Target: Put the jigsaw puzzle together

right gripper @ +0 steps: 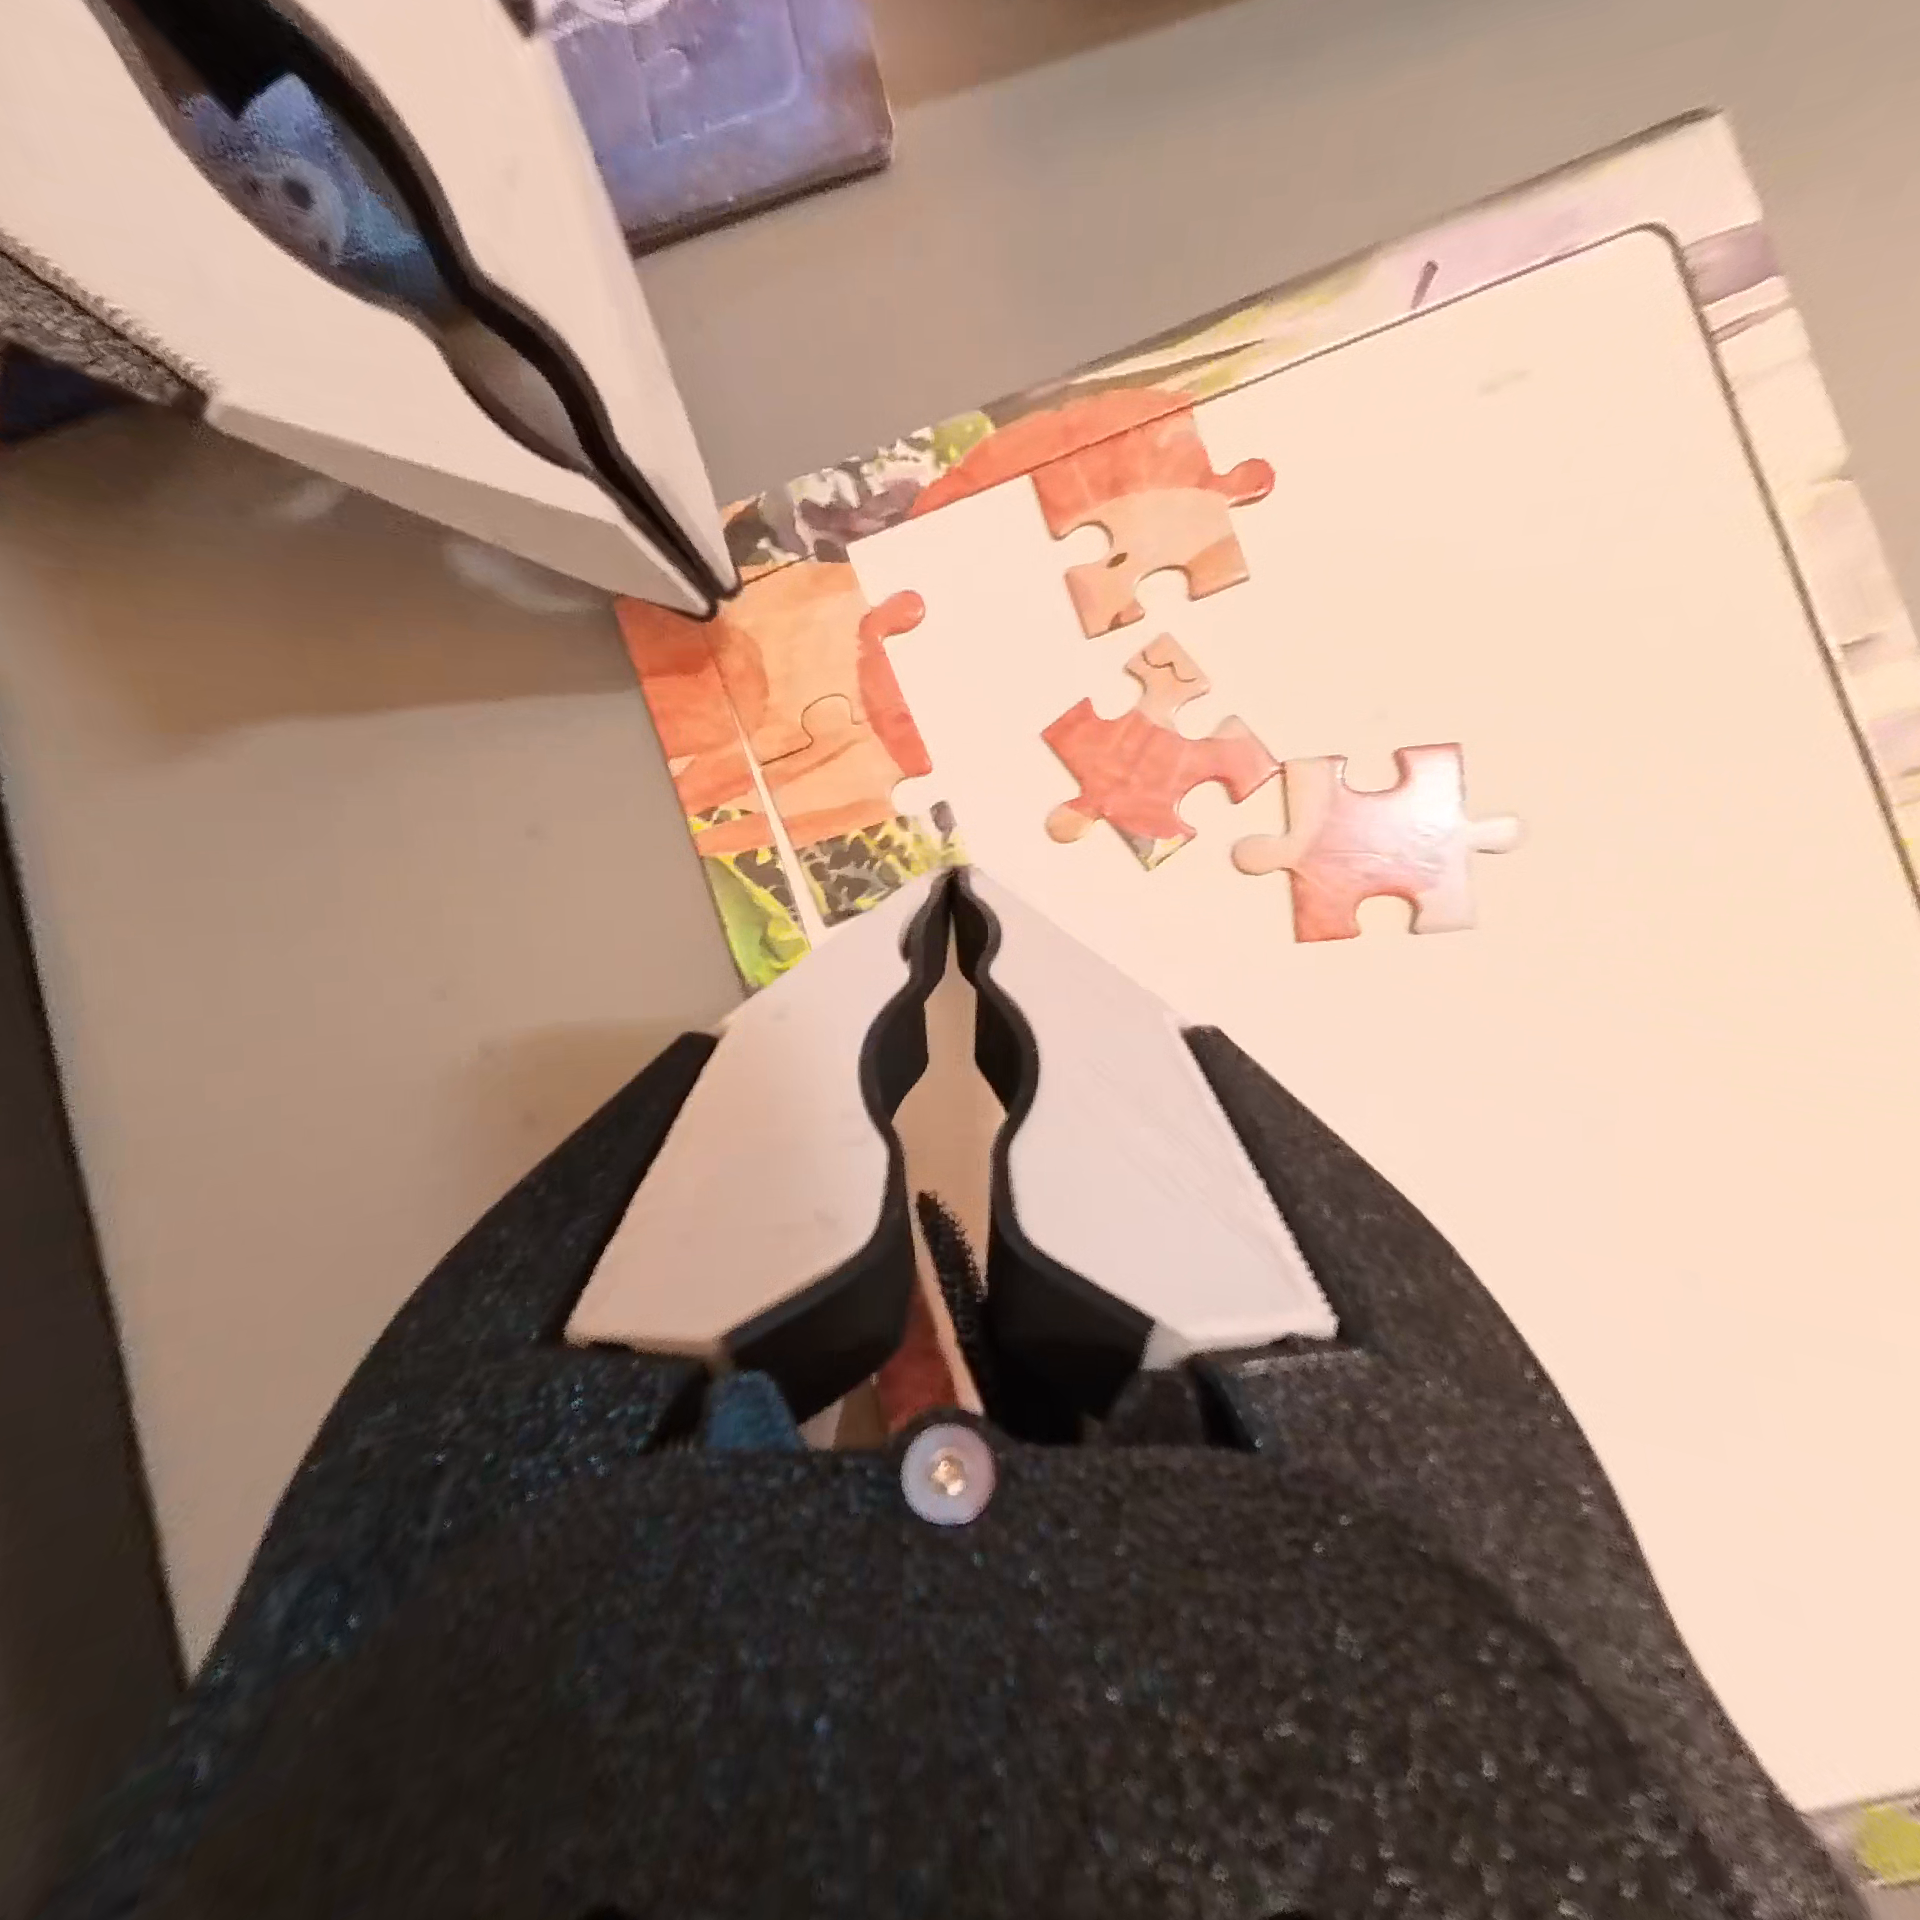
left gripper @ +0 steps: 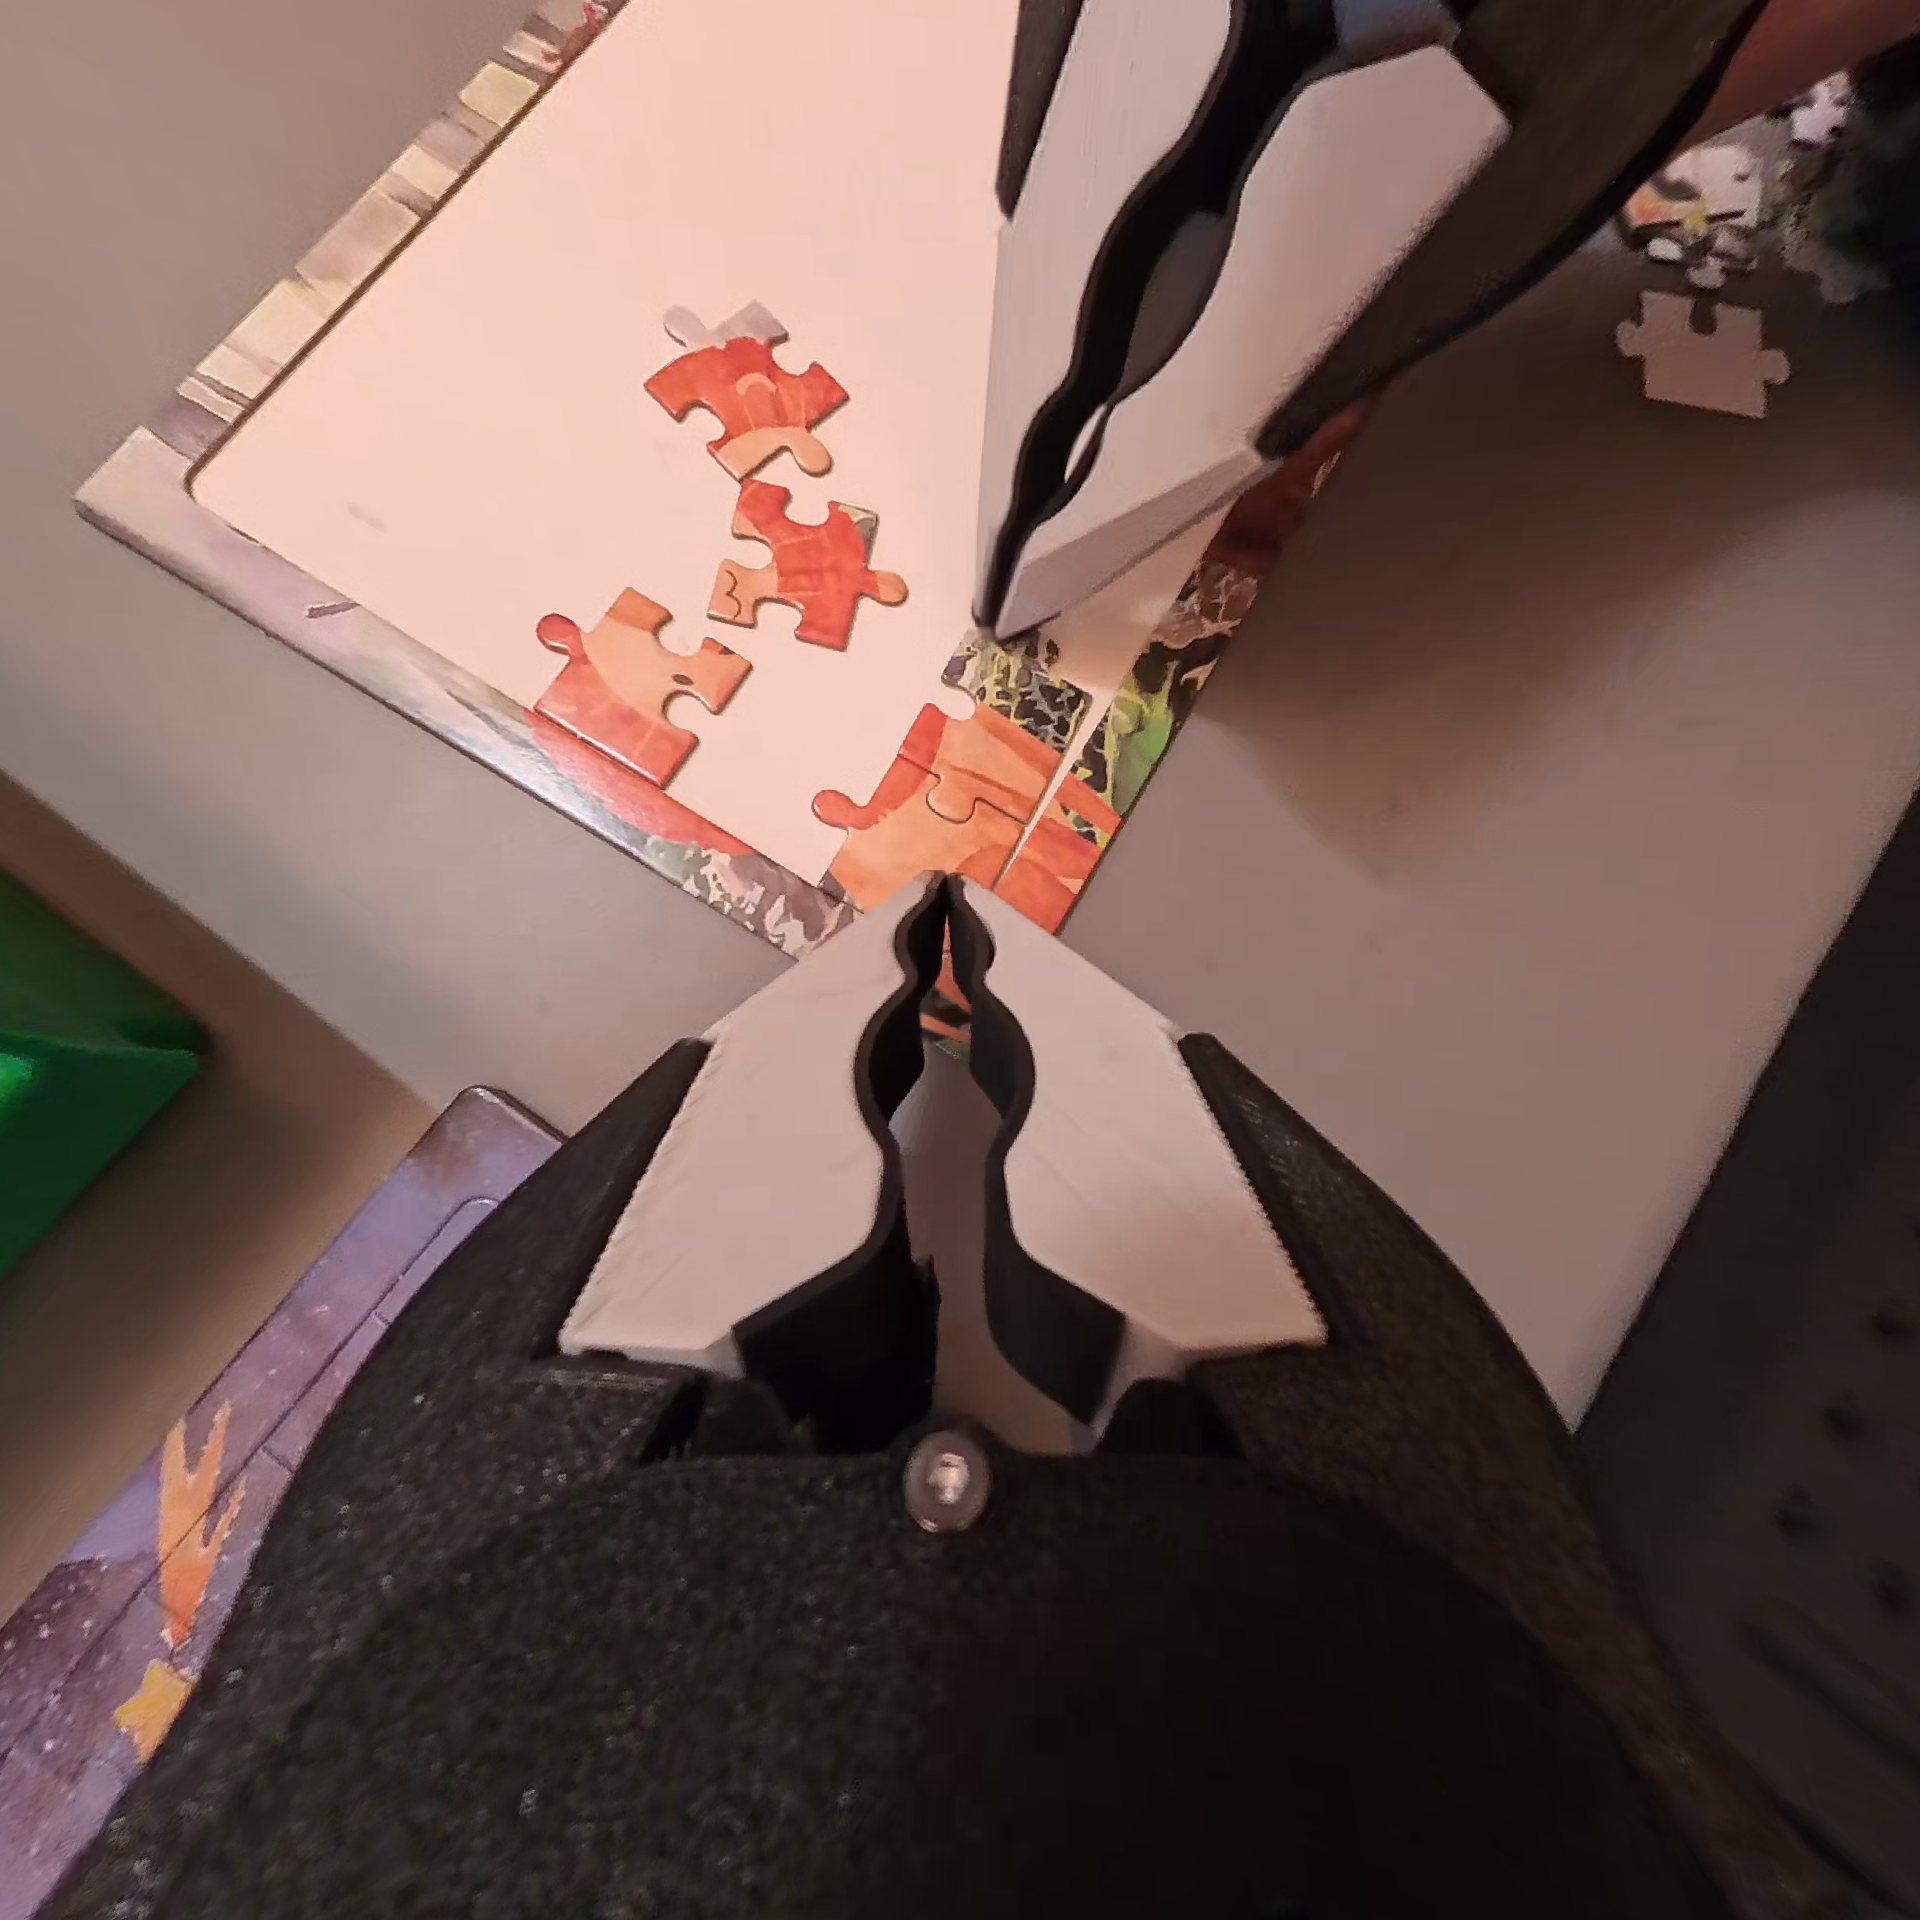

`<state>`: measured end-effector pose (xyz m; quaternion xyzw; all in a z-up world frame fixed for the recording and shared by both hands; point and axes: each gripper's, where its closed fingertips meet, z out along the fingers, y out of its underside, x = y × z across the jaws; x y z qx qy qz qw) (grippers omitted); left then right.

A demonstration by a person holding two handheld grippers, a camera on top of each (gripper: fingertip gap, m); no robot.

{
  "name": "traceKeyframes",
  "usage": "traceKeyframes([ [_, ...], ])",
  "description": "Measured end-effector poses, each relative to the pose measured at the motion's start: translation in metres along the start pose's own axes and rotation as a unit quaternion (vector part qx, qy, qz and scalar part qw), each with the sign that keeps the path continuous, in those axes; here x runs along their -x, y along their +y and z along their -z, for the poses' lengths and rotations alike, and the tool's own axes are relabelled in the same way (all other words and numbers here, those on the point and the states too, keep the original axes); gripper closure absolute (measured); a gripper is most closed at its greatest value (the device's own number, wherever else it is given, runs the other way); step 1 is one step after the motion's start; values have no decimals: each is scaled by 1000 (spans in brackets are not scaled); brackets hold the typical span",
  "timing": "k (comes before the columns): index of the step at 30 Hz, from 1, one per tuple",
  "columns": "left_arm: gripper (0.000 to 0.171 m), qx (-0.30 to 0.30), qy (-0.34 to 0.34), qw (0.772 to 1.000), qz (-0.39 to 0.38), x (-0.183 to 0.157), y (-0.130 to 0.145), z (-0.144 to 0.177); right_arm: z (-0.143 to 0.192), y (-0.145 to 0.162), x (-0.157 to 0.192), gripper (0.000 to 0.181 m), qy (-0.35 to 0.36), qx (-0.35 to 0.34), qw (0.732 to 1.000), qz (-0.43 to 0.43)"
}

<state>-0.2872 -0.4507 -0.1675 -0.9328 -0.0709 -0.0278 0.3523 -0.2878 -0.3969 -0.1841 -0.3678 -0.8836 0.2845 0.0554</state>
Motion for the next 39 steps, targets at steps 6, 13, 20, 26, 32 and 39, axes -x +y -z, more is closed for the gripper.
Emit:
traceKeyframes([
  [6, 171, 43, -25, 999, -9, 8, 18, 5, 1, 2, 12, 181, -25, 13, 1000, 7],
  [13, 171, 62, -41, 997, 3, 17, 28, 6, 1, 5, 1, 181, 2, 20, 1000, 6],
  [20, 171, 61, -40, 997, 7, 17, 27, 4, 2, 5, 3, 181, 4, 22, 1000, 13],
  [26, 171, 18, -44, 999, -5, 12, 2, -2, 3, -7, 16, 181, -31, -8, 999, 15],
  [32, 171, 33, -27, 999, -3, 5, 7, -13, -9, -7, 29, 181, -51, -7, 998, 29],
  [39, 171, 24, -26, 999, 5, 5, 7, -14, -9, -7, 29, 181, -47, -3, 999, 2],
])
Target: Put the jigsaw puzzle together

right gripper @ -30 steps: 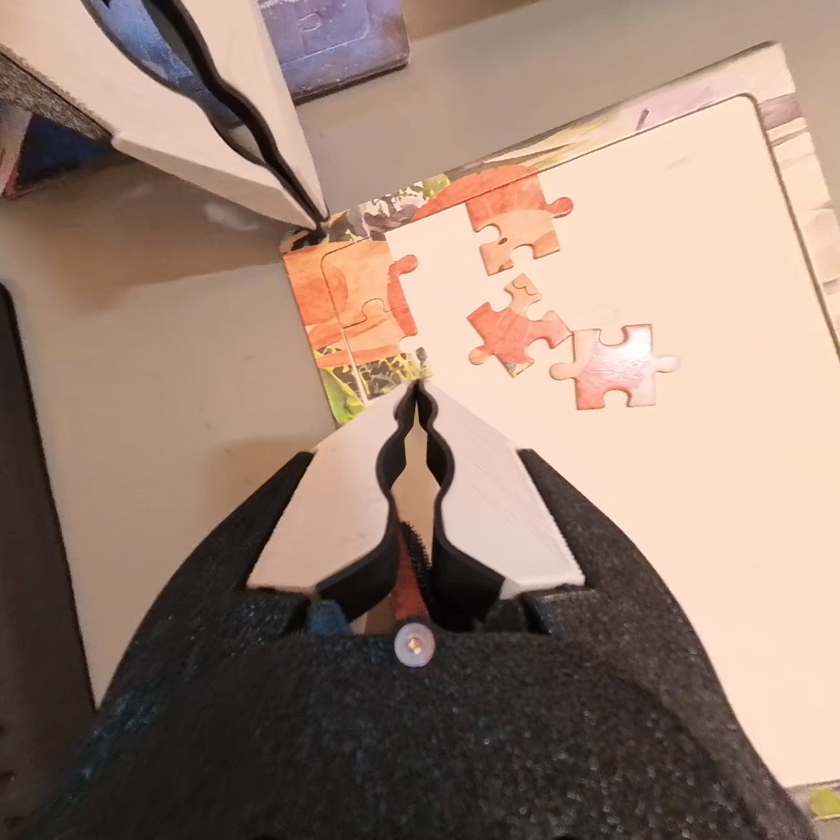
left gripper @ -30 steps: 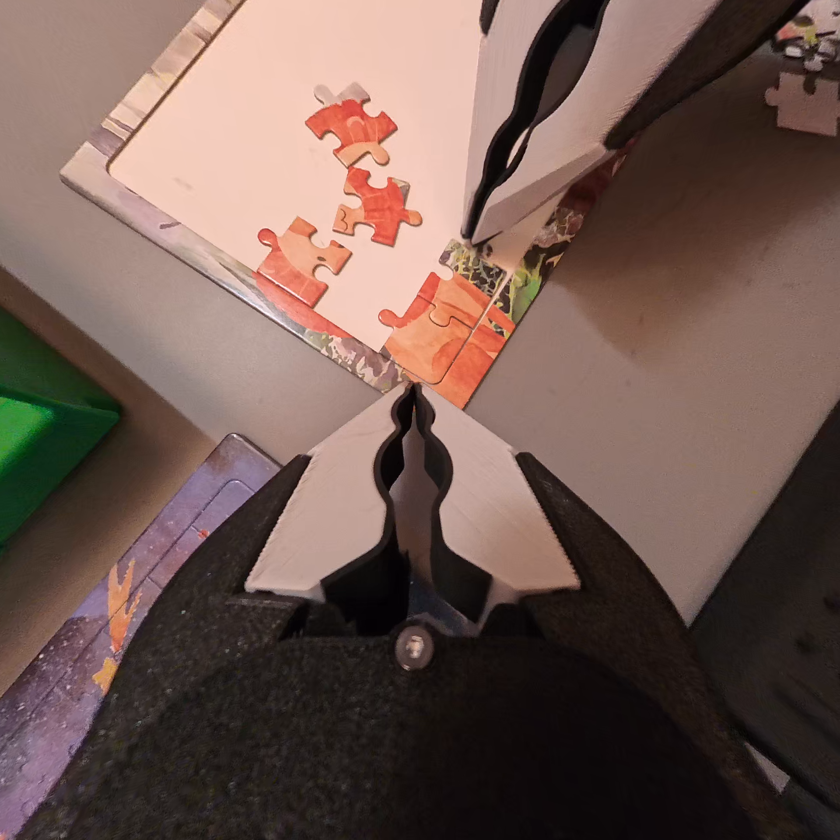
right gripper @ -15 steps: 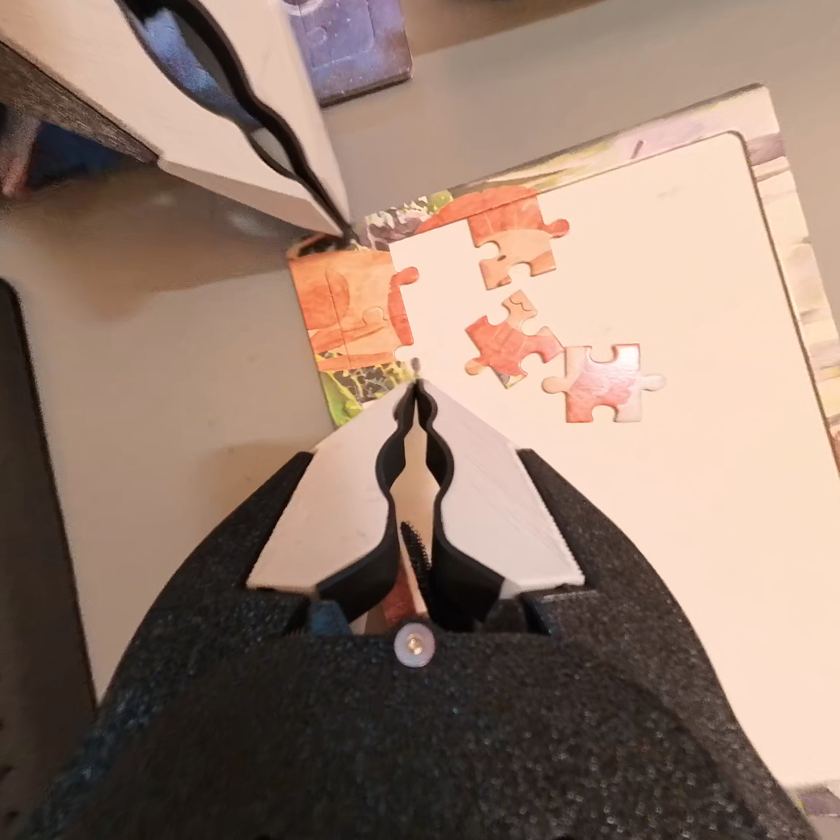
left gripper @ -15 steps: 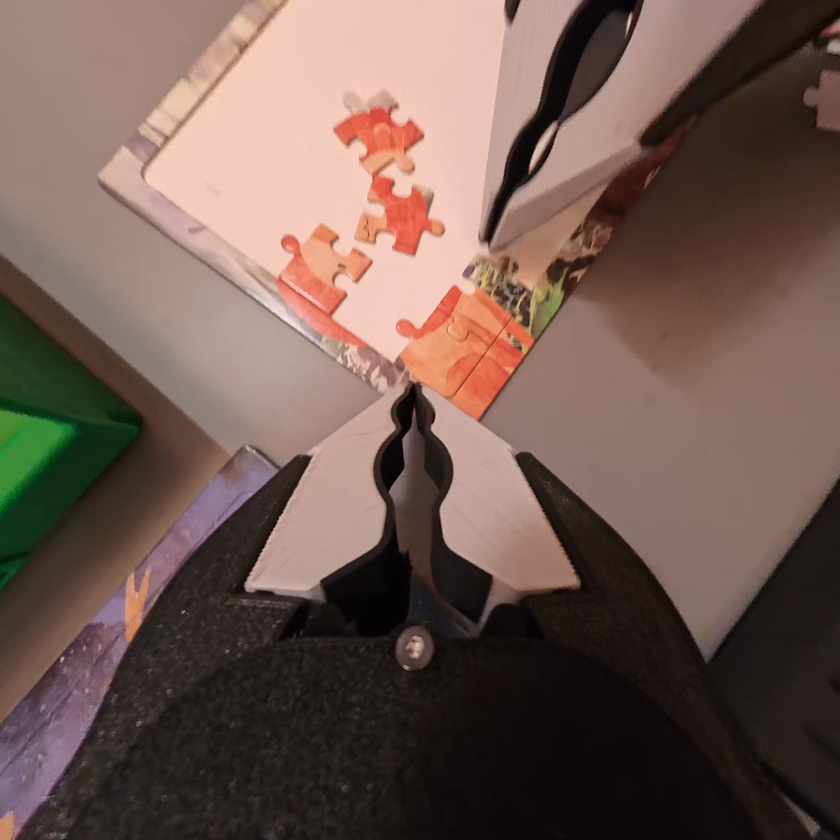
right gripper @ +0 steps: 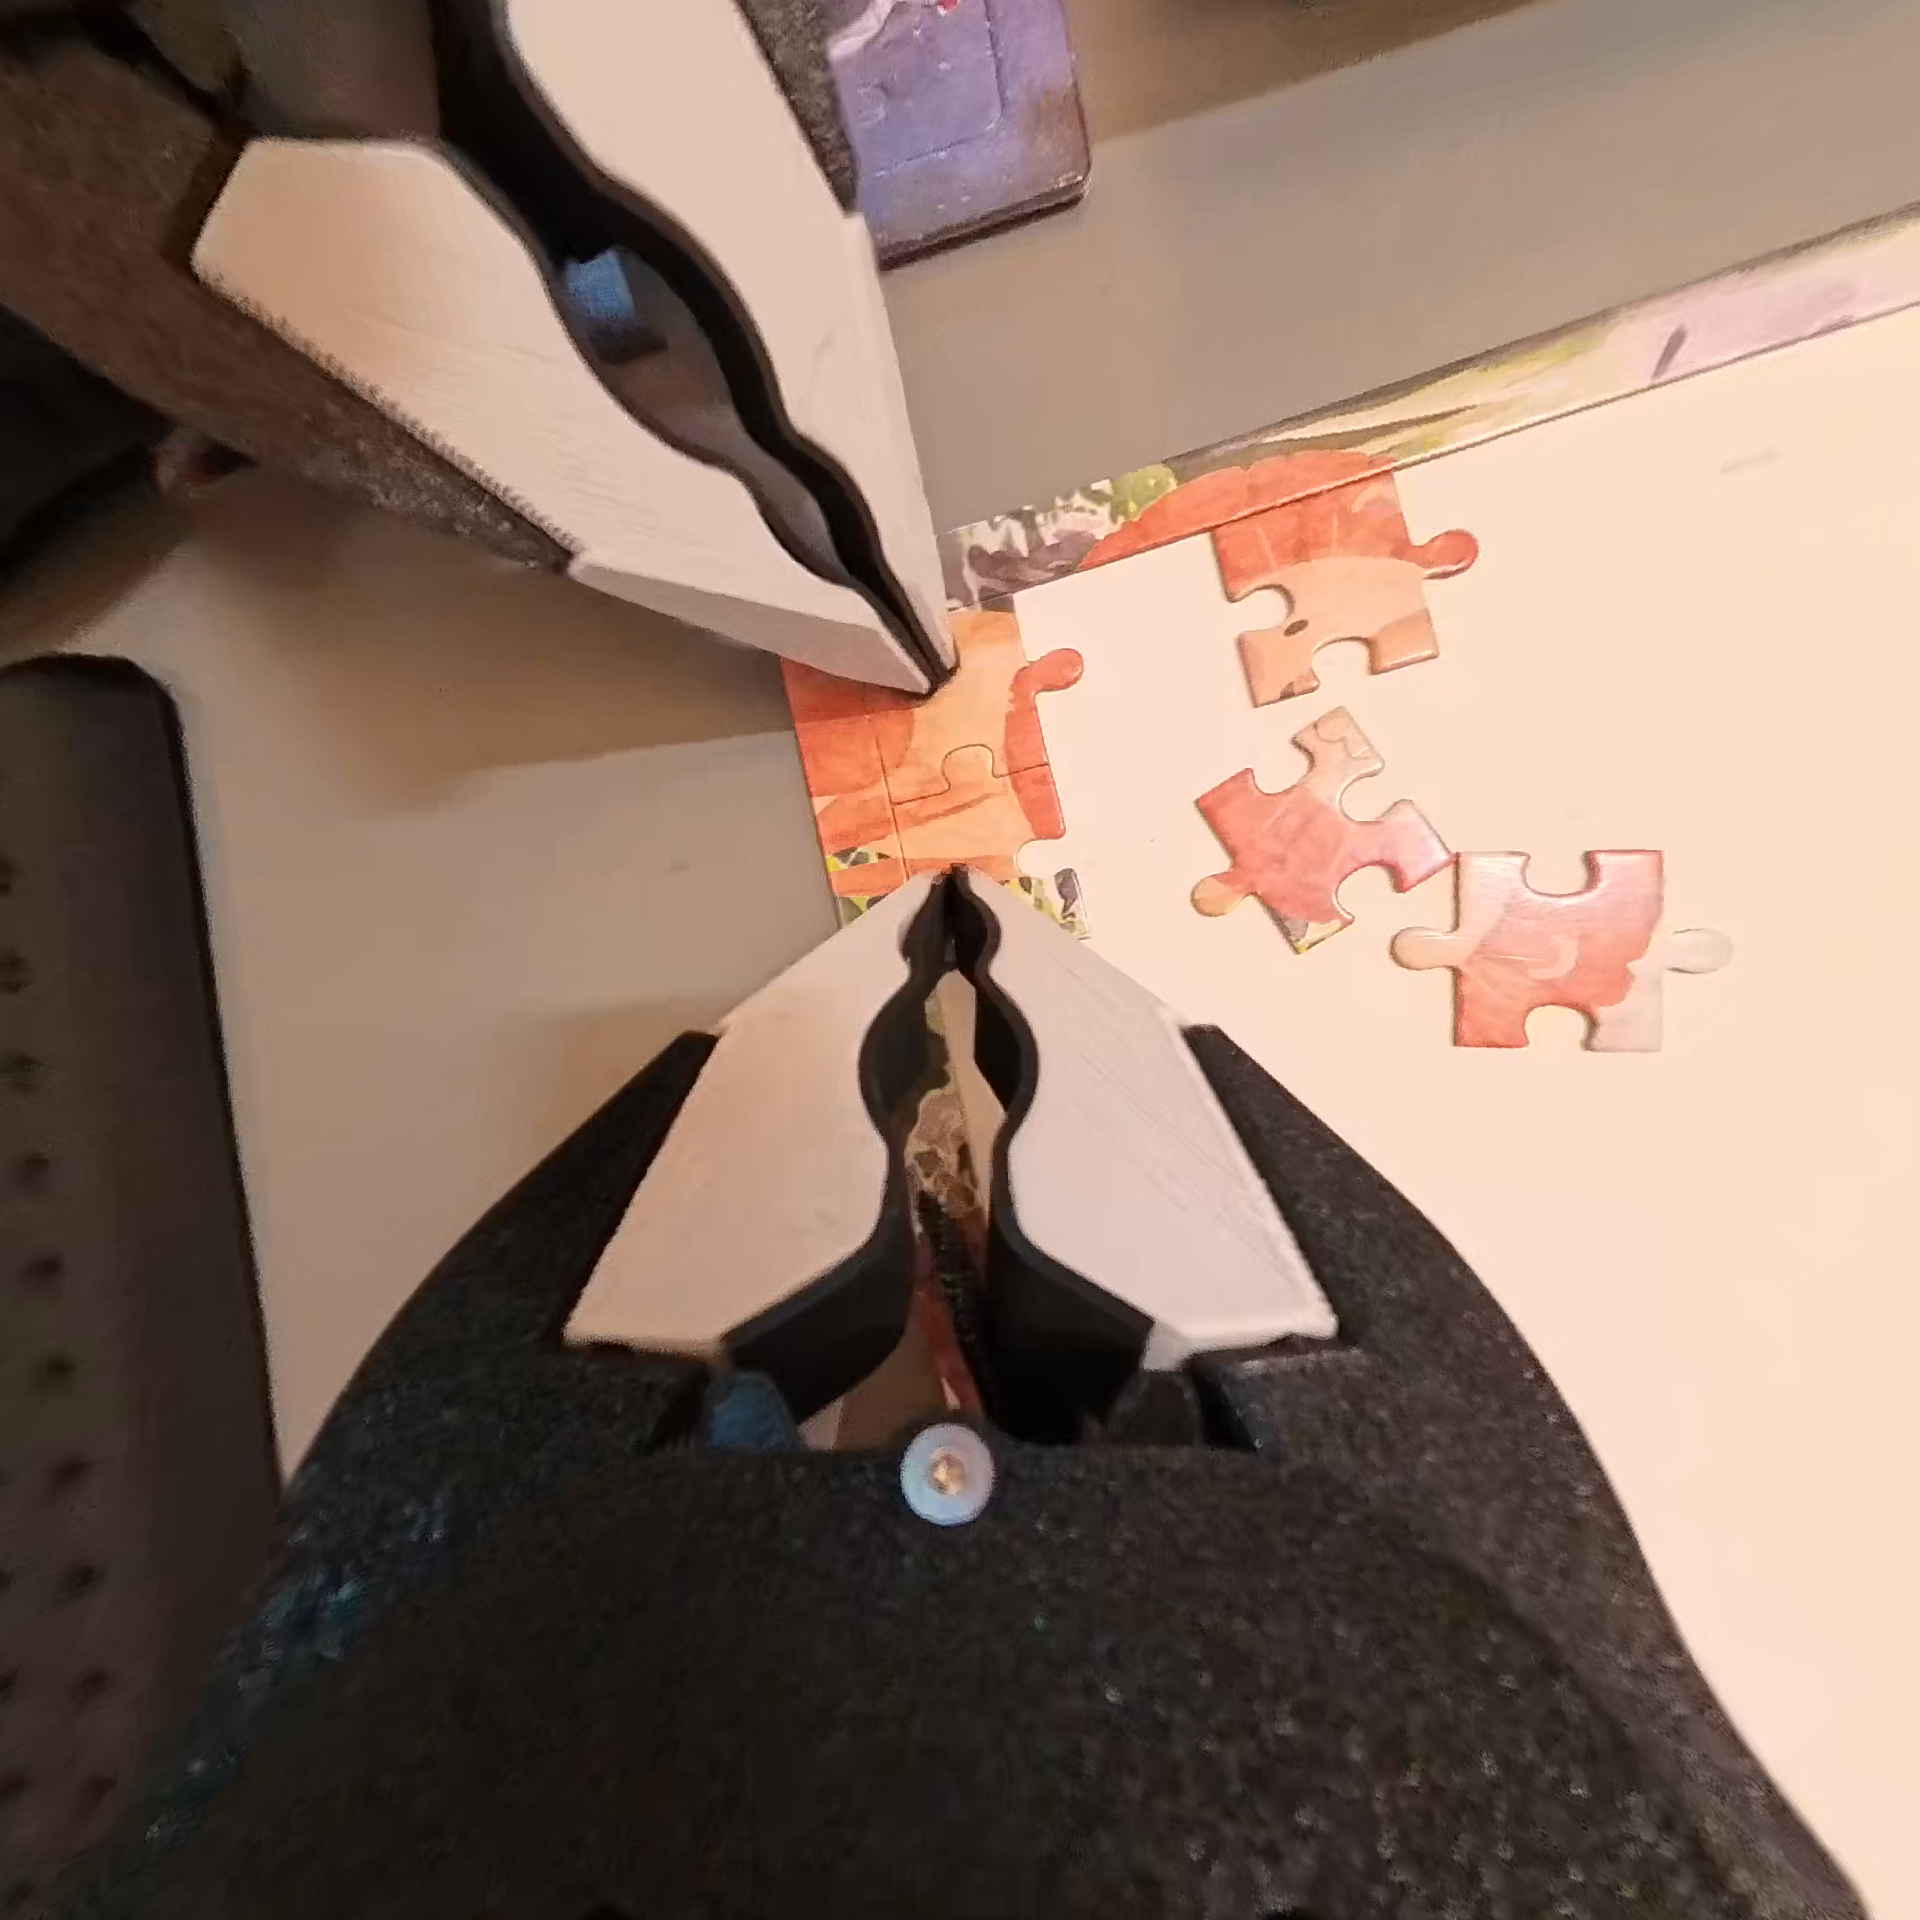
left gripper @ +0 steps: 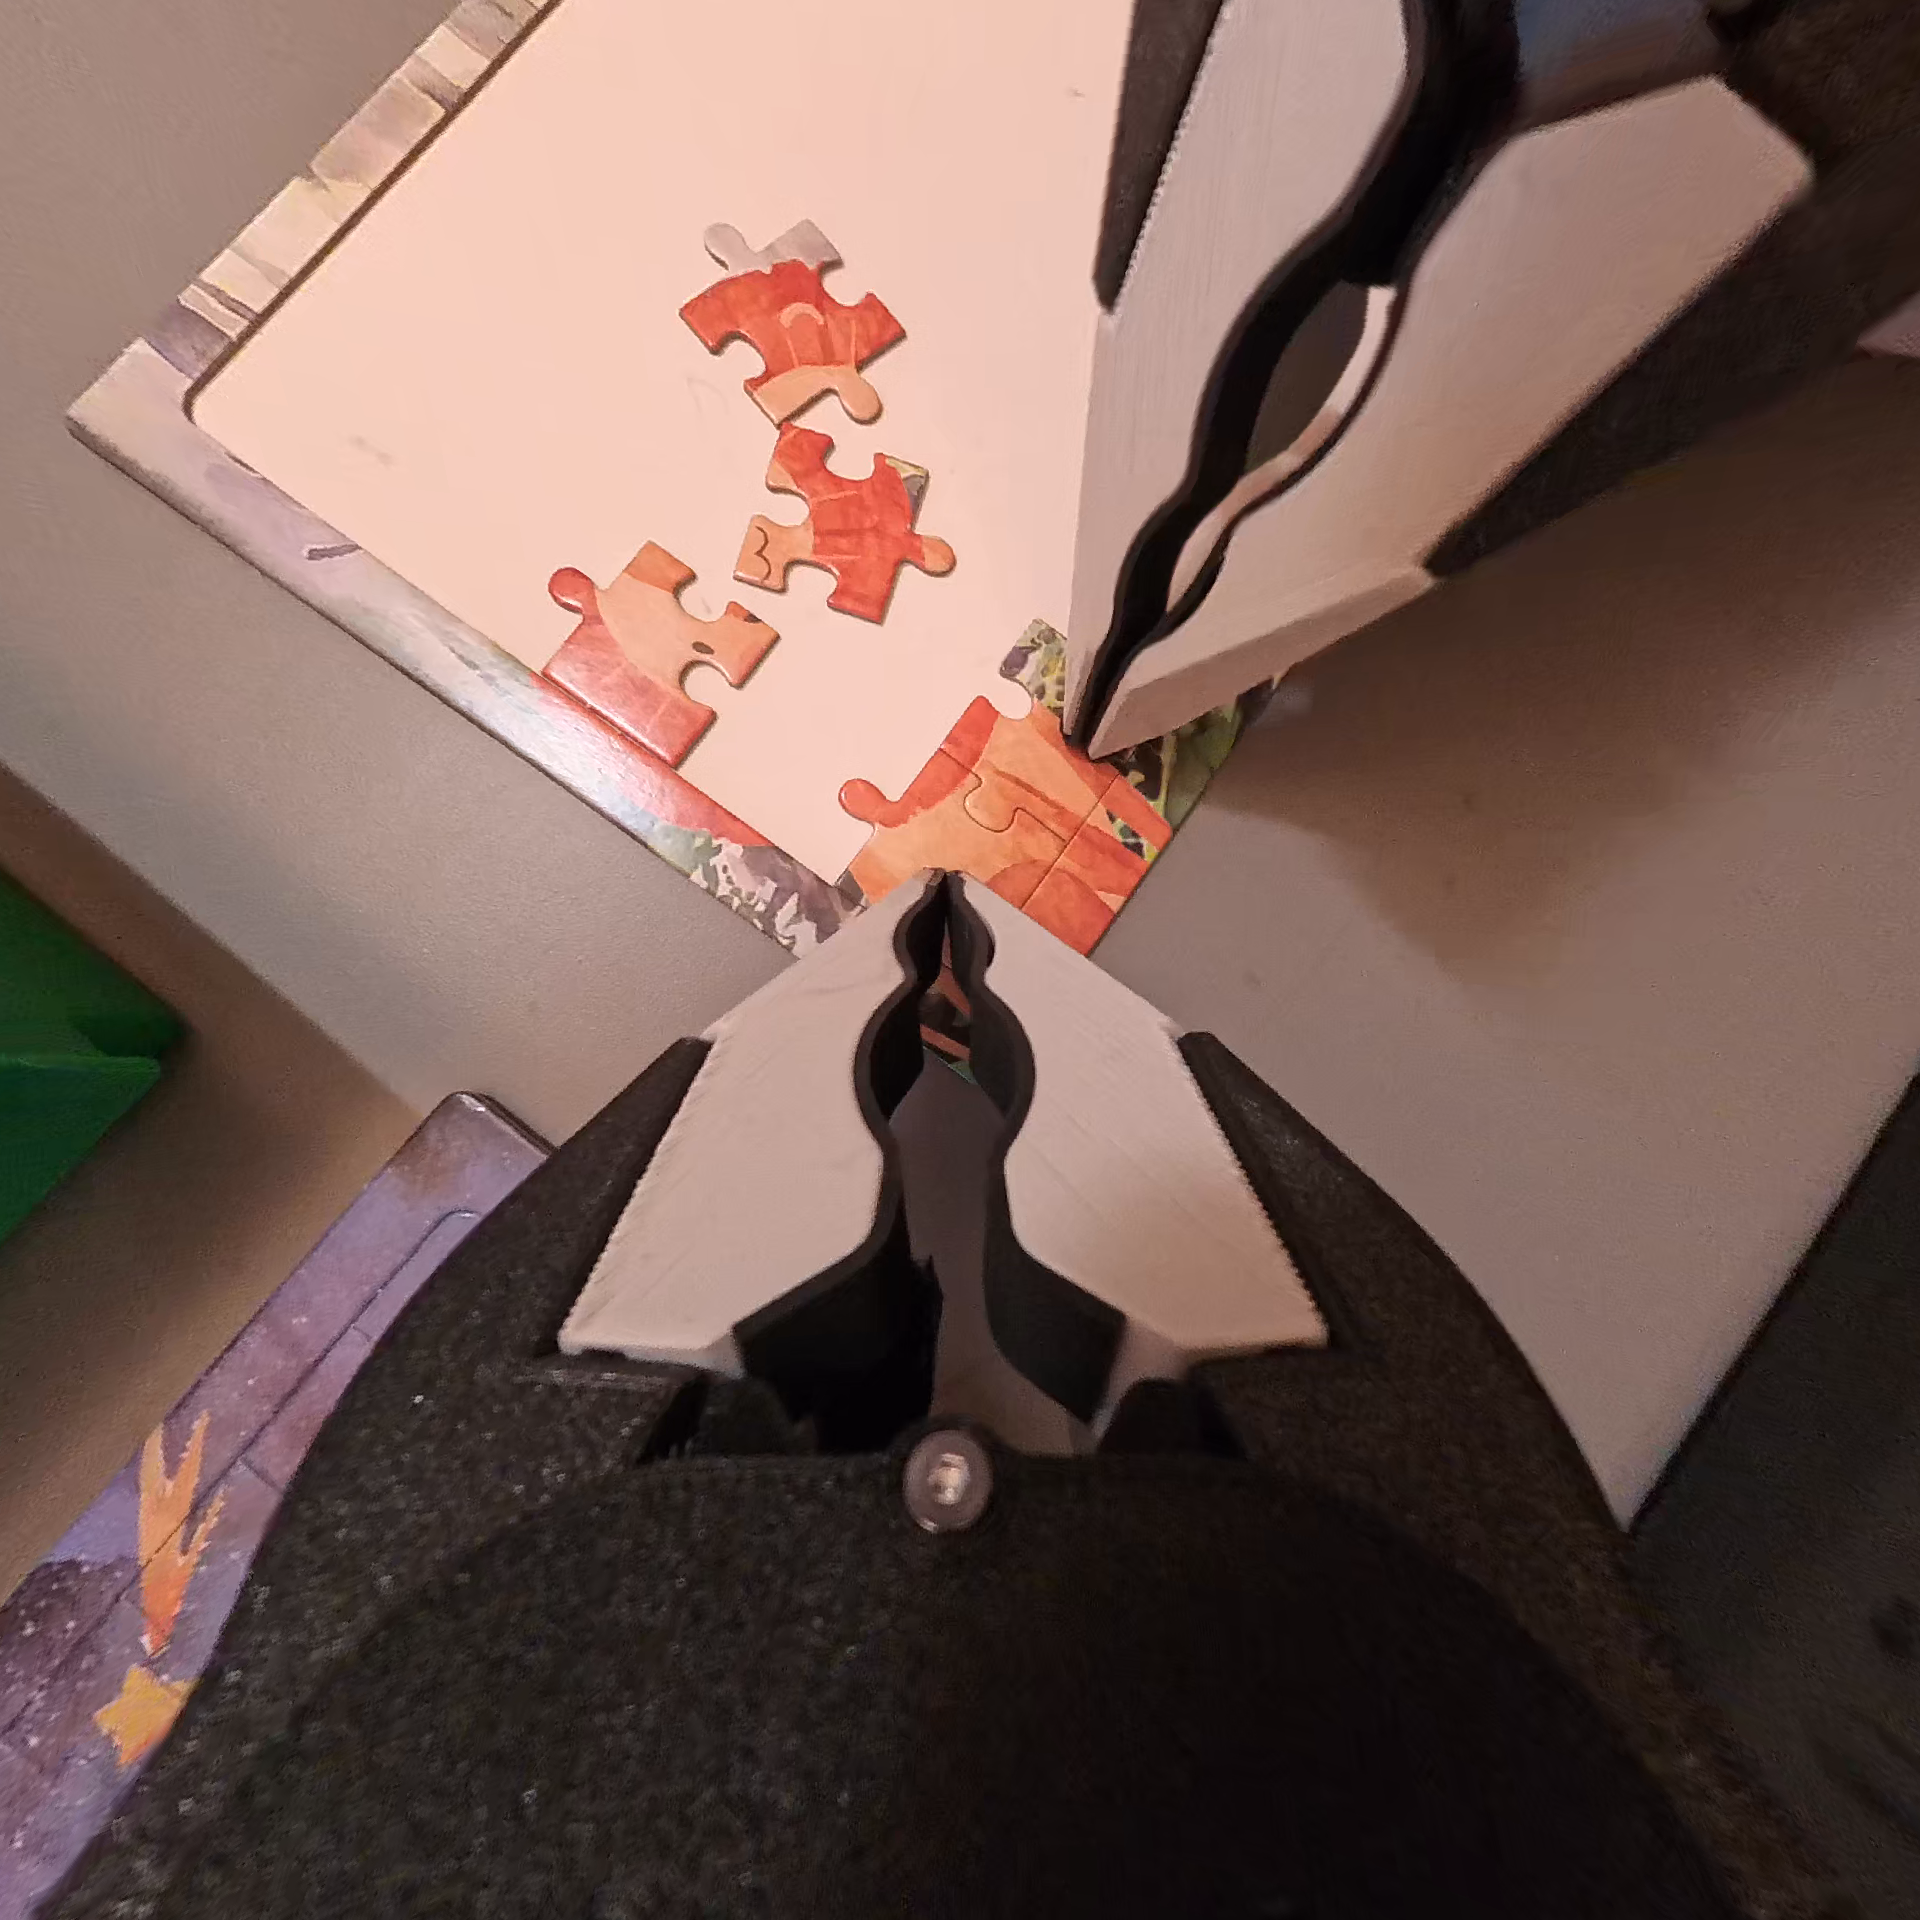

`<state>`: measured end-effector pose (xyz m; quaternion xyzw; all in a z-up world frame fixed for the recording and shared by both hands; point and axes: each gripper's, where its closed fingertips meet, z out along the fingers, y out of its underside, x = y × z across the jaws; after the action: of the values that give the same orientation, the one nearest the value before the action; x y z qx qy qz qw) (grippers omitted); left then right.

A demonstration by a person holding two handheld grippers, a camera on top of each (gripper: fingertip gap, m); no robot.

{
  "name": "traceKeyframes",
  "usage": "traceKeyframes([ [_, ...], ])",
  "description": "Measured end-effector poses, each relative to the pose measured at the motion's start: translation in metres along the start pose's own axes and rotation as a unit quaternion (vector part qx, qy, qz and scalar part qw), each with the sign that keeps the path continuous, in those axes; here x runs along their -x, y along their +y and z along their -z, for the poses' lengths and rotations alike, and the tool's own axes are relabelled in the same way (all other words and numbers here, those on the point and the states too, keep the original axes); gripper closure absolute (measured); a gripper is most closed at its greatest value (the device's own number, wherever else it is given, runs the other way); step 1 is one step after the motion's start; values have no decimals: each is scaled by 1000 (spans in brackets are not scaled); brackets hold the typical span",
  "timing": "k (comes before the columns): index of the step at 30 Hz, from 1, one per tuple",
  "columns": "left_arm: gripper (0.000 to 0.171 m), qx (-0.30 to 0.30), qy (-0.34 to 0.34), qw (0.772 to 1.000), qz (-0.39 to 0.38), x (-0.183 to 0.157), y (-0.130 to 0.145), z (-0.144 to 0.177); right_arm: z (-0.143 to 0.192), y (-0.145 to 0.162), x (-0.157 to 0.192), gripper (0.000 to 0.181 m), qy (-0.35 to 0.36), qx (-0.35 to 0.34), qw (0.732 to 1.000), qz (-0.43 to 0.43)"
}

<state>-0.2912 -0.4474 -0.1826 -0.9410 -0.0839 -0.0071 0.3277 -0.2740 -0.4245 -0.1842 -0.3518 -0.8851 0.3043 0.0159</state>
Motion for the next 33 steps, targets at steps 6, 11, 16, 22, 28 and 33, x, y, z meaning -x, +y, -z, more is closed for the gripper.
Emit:
traceKeyframes([
  [6, 171, -42, -3, 999, -12, -8, -25, 2, 32, -12, -10, 181, -2, -42, 999, -27],
  [11, 171, -5, -9, 1000, -27, -13, -18, -13, 66, -4, -30, 181, 49, -62, 996, -36],
  [16, 171, -6, -6, 1000, -18, -15, -16, -15, 108, 12, -35, 181, 69, -125, 987, -78],
  [22, 167, -51, -22, 998, -7, -11, -34, -1, 190, 57, -14, 181, 76, -276, 948, -141],
  [28, 155, -150, -146, 973, 95, 10, -51, 64, 239, 134, 29, 180, 130, -367, 906, -164],
  [33, 156, -196, -180, 944, 194, -28, -29, 77, 271, 202, 36, 172, 231, -358, 879, -213],
])
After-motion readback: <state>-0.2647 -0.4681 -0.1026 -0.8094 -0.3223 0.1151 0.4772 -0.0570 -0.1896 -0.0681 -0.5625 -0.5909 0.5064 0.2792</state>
